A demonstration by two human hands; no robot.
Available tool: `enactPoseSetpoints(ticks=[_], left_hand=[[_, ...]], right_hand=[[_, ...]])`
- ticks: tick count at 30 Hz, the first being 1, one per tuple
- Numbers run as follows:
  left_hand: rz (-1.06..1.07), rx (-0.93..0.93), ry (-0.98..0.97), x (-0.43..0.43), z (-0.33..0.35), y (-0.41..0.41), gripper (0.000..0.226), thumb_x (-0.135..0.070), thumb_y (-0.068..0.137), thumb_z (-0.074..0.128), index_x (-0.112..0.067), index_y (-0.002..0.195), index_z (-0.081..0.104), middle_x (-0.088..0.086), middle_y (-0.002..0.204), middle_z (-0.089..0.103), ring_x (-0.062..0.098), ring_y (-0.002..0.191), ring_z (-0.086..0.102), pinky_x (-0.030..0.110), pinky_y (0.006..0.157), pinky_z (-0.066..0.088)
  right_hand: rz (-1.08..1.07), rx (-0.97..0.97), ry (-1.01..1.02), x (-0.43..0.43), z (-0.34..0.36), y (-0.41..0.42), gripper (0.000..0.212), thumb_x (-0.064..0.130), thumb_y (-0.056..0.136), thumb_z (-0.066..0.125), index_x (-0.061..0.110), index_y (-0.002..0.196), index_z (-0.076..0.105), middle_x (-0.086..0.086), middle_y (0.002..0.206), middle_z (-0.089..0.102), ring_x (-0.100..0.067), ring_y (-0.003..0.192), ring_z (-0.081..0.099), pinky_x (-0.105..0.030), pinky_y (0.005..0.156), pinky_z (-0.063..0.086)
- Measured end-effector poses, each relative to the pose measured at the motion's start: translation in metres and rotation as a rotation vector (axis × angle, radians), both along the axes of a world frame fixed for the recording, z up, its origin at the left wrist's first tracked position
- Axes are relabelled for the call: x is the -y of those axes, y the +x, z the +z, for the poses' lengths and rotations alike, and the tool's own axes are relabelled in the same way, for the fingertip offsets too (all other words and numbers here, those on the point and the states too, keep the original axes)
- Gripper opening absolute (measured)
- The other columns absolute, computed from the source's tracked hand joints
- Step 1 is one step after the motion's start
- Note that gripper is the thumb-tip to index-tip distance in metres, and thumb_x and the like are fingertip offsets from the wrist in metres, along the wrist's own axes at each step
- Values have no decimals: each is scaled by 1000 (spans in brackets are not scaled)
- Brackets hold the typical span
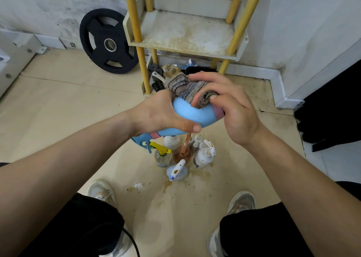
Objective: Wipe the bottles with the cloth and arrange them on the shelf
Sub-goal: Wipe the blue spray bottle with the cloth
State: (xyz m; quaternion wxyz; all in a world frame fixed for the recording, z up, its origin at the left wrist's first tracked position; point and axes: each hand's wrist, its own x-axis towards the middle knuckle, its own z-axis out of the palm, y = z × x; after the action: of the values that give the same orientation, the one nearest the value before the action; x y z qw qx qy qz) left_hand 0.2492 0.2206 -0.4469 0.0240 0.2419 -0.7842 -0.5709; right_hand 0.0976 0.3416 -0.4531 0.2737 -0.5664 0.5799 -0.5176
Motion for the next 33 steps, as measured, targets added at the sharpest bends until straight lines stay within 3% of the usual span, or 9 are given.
enactPoseSetpoints(ticks=[4,8,16,20,24,26,28,31,33], left_hand=[[53,-13,38,1,-2,2,32,-21,70,90,-29,91,68,-18,80,73,-1,75,68,16,68,52],[128,-74,164,8,-3,2,24,-11,75,85,-21,91,69,-13,76,74,2,70,69,17,64,54],[186,-94,194,11,-8,3,54,-30,64,86,-15,113,69,2,98,77,12,82,72,26,70,59],[164,-54,165,11,-8,7,71,-39,56,91,-21,119,64,-1,102,75,14,86,73,36,71,62],[119,17,147,8,-8,8,75,-29,61,95,-29,124,53,6,107,68,29,82,74,38,49,58],[128,-7,139,6,-10,8,71,-20,69,91,-29,127,51,5,109,66,32,83,73,37,50,58],[134,-40,129,7,-12,8,74,-17,70,91,-29,130,50,1,109,63,23,82,71,29,49,55],[128,-11,97,10,-12,10,77,-38,61,91,-43,128,52,-14,101,63,8,79,68,24,51,53],[133,-26,120,10,-14,10,73,-43,62,89,-42,126,55,-13,98,65,6,75,68,24,49,51]], right_hand=[[17,-234,-8,-1,4,3,37,23,81,43,13,95,77,-9,140,59,-17,139,45,-33,118,30],[-28,-444,-61,-4,4,5,43,21,79,45,12,104,78,-10,147,54,-29,147,35,-42,123,25],[-186,-110,-127,-2,-15,5,41,7,92,44,5,126,67,-16,147,52,-28,140,47,-54,113,40],[-194,-24,-108,-2,-14,11,42,7,96,43,16,133,60,-8,144,56,-15,138,48,-37,113,40],[-154,76,-46,3,-14,12,42,19,100,42,23,141,52,-5,147,55,-16,141,47,-45,118,37],[-146,94,3,5,-13,10,40,16,100,41,23,137,54,-2,139,59,-6,132,52,-31,109,43],[-162,197,53,5,-10,8,40,6,103,37,20,137,51,8,114,64,12,101,59,-9,85,44],[-252,351,109,7,-14,6,39,5,108,34,17,141,50,25,76,62,10,62,55,-7,58,39],[-304,371,129,8,-19,8,35,12,108,36,14,137,56,26,60,59,5,52,49,-10,50,34]])
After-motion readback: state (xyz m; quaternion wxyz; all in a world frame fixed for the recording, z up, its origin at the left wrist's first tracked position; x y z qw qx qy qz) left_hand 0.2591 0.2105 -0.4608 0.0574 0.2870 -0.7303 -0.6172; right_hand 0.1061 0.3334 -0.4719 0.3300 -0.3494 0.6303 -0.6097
